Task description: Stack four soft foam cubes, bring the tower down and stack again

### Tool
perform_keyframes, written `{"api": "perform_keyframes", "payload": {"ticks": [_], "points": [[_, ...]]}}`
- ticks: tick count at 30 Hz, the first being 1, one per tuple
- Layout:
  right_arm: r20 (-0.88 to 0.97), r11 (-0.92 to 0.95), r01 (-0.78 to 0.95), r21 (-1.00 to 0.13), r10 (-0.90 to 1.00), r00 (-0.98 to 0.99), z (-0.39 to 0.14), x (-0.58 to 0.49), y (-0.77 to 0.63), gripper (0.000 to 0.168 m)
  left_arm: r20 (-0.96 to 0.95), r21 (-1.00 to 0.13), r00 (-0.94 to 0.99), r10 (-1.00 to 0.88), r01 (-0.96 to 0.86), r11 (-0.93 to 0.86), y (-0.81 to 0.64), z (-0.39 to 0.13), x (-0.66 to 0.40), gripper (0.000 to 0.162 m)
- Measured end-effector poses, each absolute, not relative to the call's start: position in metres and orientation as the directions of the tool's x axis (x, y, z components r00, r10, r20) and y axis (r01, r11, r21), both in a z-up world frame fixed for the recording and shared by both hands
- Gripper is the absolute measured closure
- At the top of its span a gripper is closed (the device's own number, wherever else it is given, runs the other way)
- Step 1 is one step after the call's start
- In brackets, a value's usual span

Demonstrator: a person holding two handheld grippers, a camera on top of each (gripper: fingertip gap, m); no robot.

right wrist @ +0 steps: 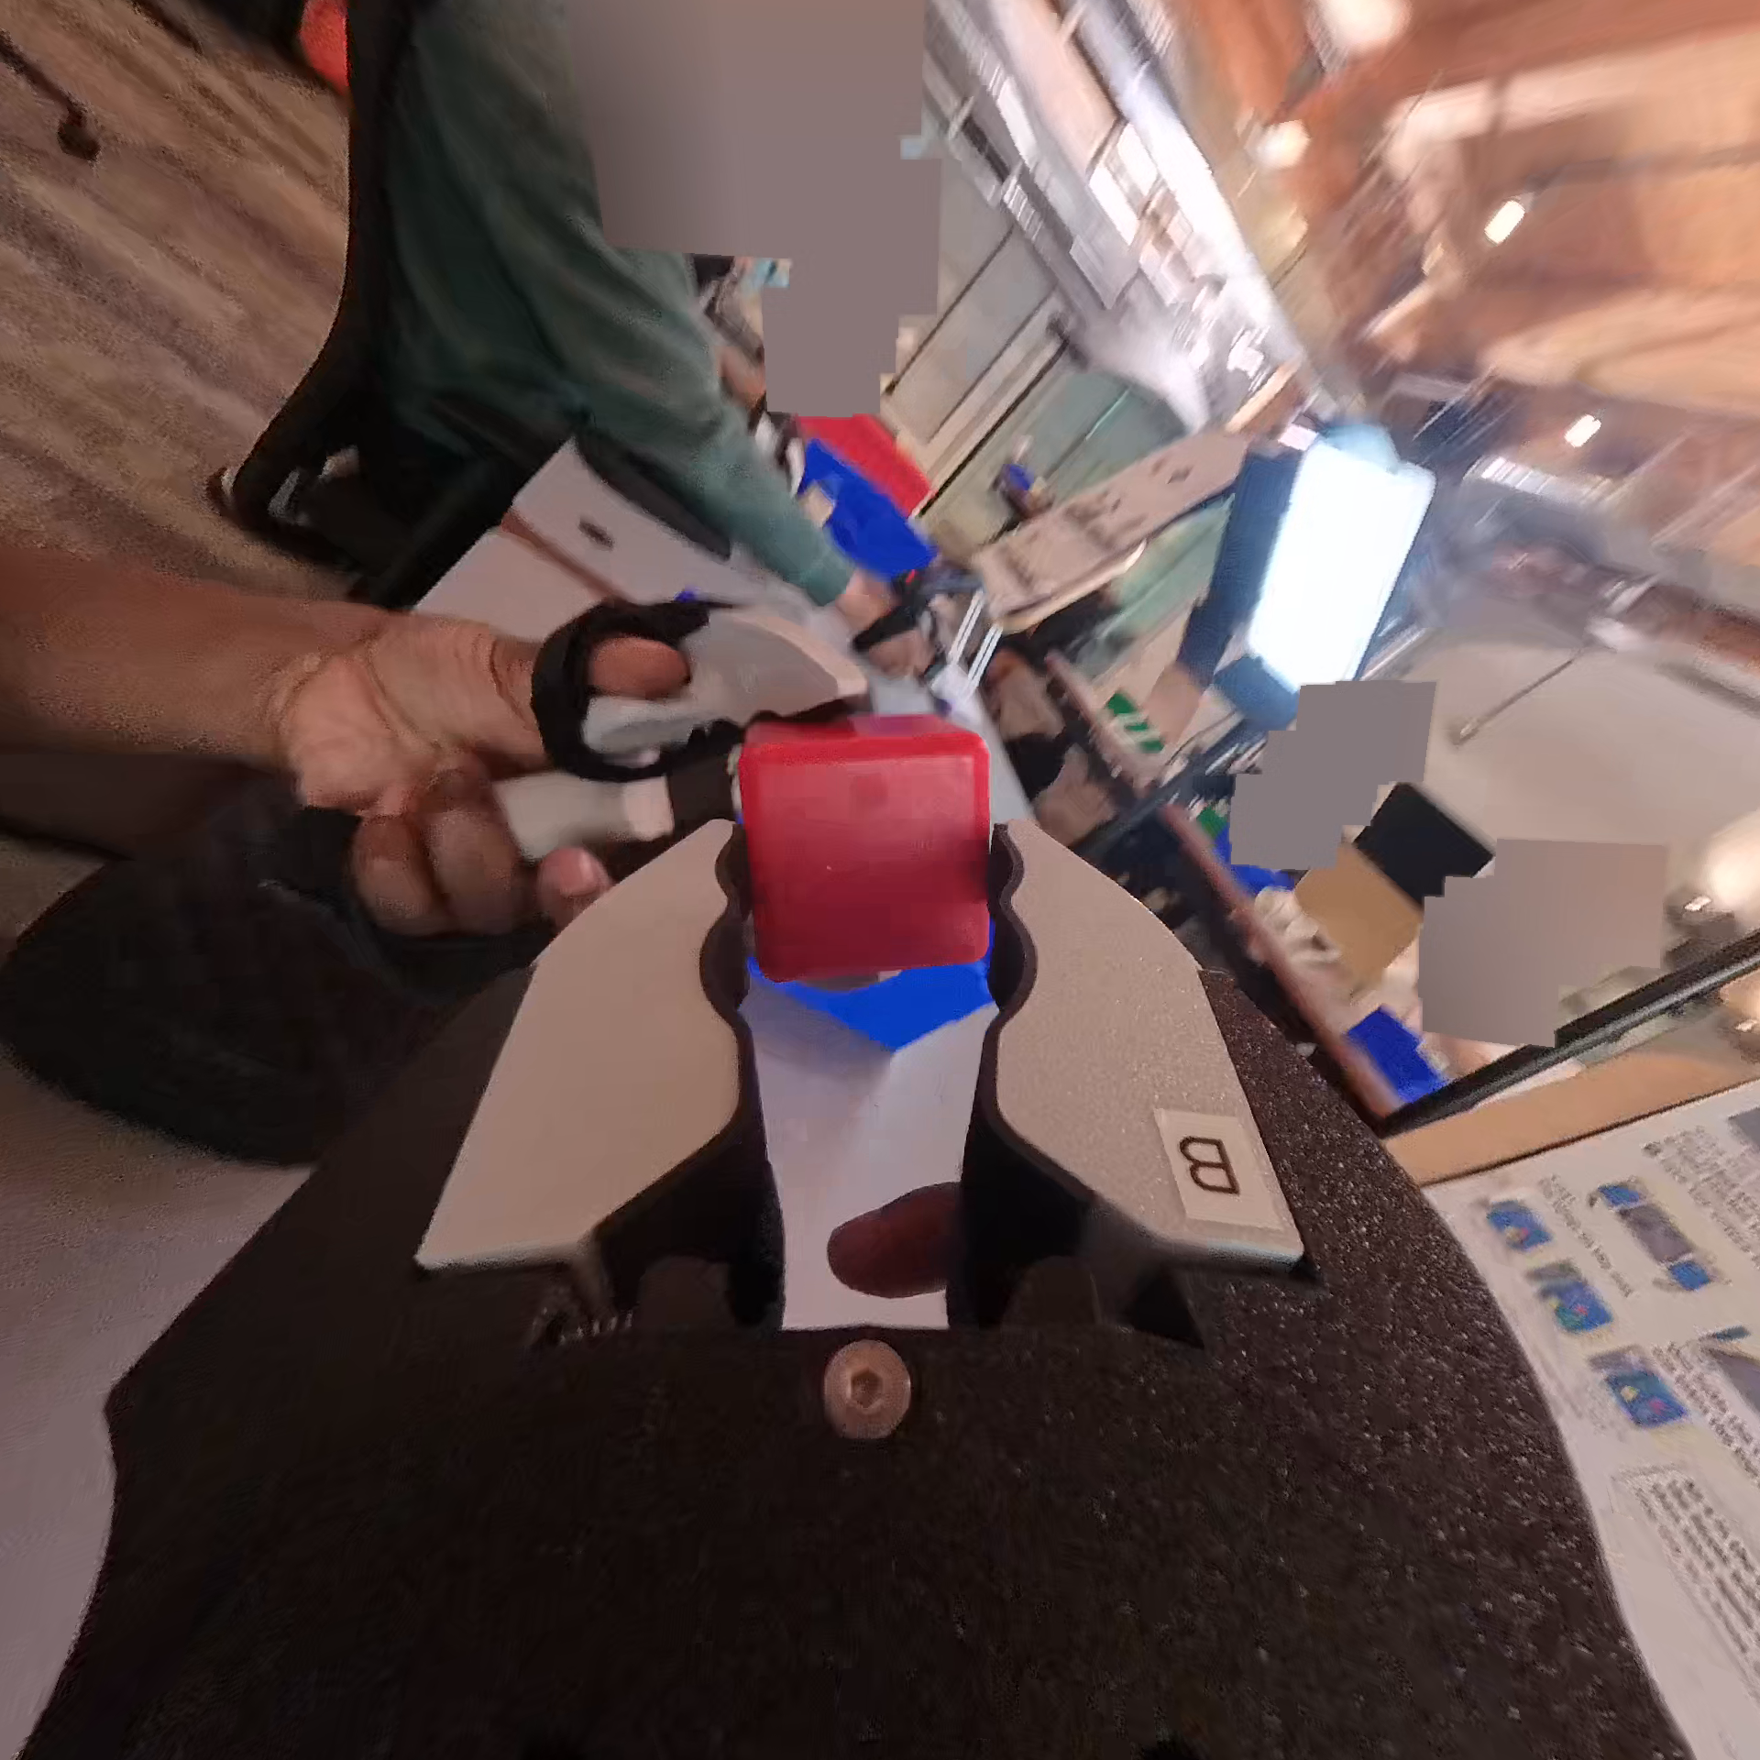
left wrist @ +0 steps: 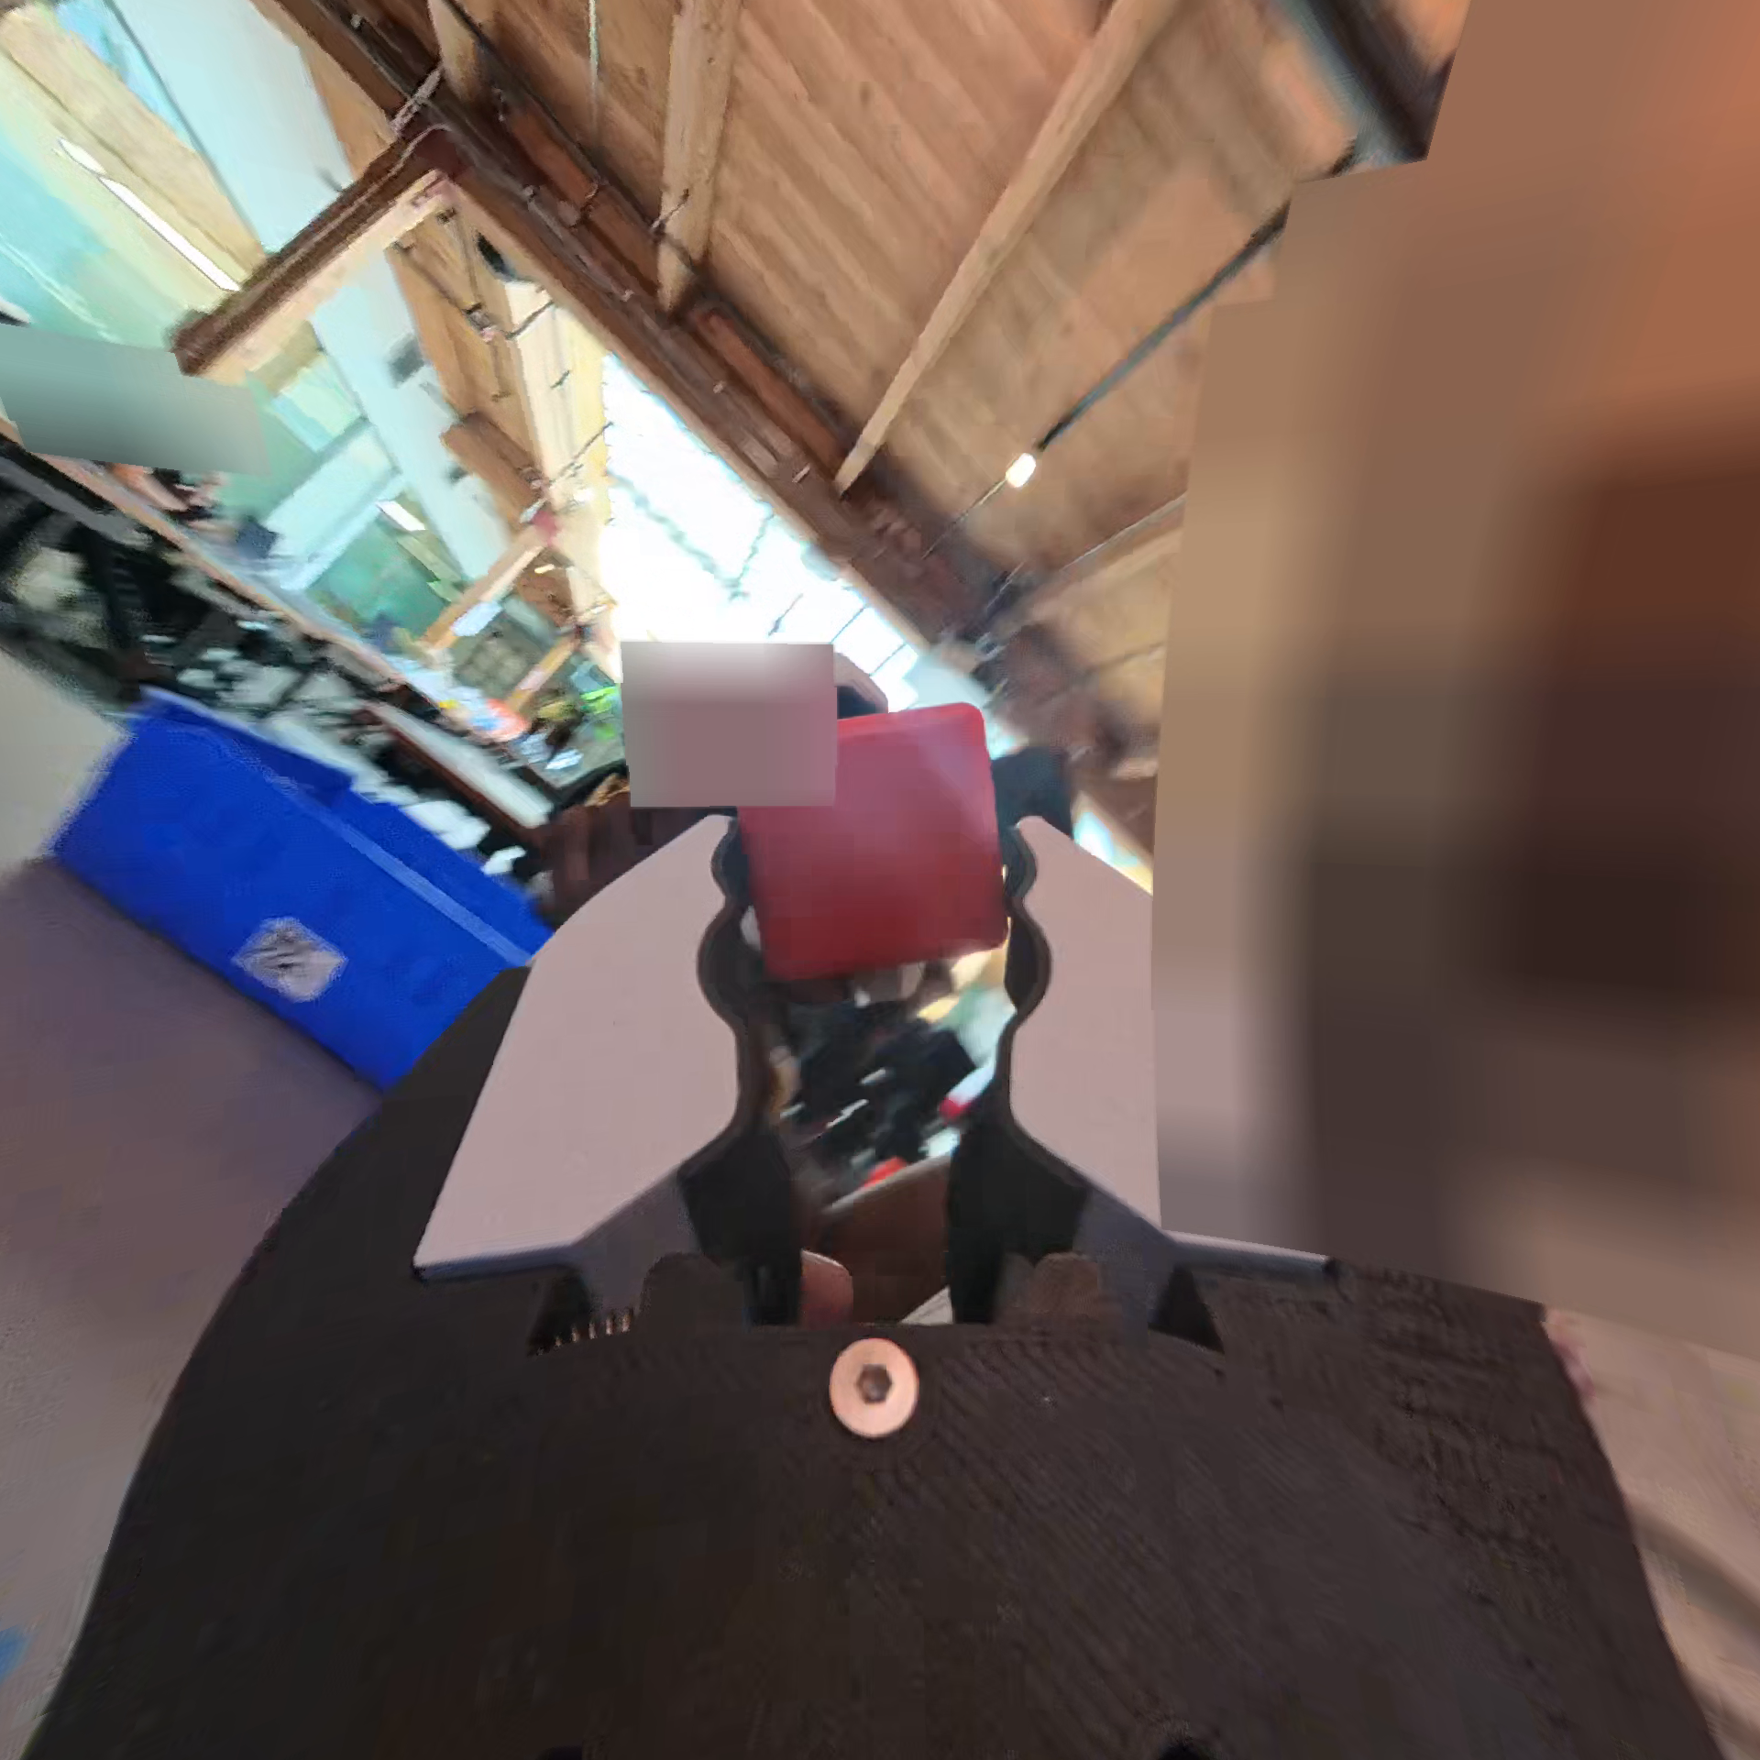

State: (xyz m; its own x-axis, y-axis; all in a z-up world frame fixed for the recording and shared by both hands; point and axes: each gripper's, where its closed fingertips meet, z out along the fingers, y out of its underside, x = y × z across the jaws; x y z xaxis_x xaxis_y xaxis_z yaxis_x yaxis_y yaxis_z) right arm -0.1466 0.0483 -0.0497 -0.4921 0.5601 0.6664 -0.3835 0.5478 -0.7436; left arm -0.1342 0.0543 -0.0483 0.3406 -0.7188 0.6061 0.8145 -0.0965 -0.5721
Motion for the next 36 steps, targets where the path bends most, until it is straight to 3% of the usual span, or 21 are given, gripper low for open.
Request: {"api": "perform_keyframes", "payload": {"ticks": [1,3,4,6,8,12,14,25,28,32,36], "points": [[0.645,0.565,-0.331,-0.755,0.555,-0.525,-0.055,-0.148,0.053,0.12,0.562,-0.692,0.489,-0.667,0.719,-0.056,0.057,-0.058,-0.135,0.109],[0.56,0.597,-0.159,-0.786,0.581,-0.59,-0.071,-0.153,0.071,0.12,0.341,-0.925,0.837,-0.428,0.38,0.006,0.066,-0.087,-0.152,0.086],[0.505,0.619,-0.037,-0.784,0.603,-0.617,-0.084,-0.156,0.084,0.12,0.149,-0.988,0.944,-0.296,0.156,-0.001,0.067,-0.1,-0.165,0.078],[0.376,0.647,0.235,-0.725,0.658,-0.652,-0.119,-0.16,0.112,0.12,-0.186,-0.98,0.97,-0.157,-0.194,-0.041,0.066,-0.117,-0.18,0.06],[0.252,0.638,0.455,-0.621,0.712,-0.656,-0.157,-0.161,0.133,0.12,-0.329,-0.941,0.926,-0.185,-0.337,-0.014,0.068,-0.127,-0.173,0.057],[0.121,0.651,0.598,-0.468,0.718,-0.686,-0.214,-0.162,0.143,0.12,-0.128,-0.983,0.934,-0.334,-0.165,-0.083,0.081,-0.157,-0.16,0.055],[0.11,0.664,0.617,-0.422,0.714,-0.692,-0.23,-0.164,0.144,0.12,-0.114,-0.983,0.94,-0.322,-0.154,-0.1,0.085,-0.167,-0.165,0.055],[0.069,0.694,0.643,-0.323,0.695,-0.715,-0.258,-0.167,0.139,0.12,-0.074,-0.971,0.94,-0.333,-0.145,-0.191,0.088,-0.191,-0.166,0.055],[0.061,0.681,0.62,-0.39,0.691,-0.72,-0.254,-0.169,0.135,0.118,-0.068,-0.973,0.941,-0.331,-0.136,-0.186,0.088,-0.19,-0.167,0.055],[-0.027,0.509,0.552,-0.661,0.718,-0.695,-0.237,-0.165,0.126,0.084,-0.075,-0.975,0.945,-0.318,-0.136,-0.176,0.087,-0.189,-0.169,0.055],[-0.065,0.343,0.478,-0.808,0.755,-0.652,-0.248,-0.151,0.14,0.09,-0.068,-0.975,0.948,-0.312,-0.129,-0.179,0.088,-0.189,-0.17,0.056]]}}
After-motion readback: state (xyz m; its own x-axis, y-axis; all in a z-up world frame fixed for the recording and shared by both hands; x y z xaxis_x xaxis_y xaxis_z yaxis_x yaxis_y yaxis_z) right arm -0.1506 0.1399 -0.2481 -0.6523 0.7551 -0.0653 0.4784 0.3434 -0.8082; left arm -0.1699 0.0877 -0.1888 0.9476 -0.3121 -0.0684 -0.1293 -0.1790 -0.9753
